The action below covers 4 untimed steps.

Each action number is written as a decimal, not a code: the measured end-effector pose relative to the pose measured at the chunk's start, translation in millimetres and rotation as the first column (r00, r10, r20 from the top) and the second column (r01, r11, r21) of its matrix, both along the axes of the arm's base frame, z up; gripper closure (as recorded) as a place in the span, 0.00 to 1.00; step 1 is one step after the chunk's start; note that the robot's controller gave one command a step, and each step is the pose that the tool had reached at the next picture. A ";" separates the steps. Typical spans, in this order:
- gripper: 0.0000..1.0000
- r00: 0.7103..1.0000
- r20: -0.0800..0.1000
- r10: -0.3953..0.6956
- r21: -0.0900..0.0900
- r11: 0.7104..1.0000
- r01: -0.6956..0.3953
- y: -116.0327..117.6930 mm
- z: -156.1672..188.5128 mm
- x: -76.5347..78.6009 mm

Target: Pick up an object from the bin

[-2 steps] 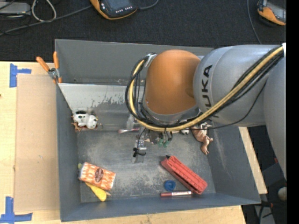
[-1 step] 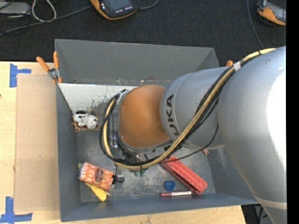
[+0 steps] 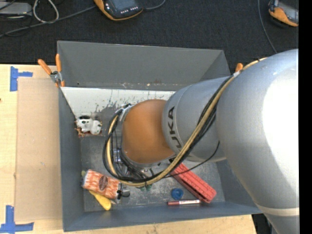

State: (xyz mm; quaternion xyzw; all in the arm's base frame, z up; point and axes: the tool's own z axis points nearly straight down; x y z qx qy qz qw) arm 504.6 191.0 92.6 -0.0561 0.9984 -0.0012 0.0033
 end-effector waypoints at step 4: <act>0.00 0.990 0.002 0.139 0.003 0.990 -0.139 37.4 8.2 -20.3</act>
Offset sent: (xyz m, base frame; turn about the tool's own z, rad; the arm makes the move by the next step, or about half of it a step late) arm -0.0093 0.0166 -0.0226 -0.0982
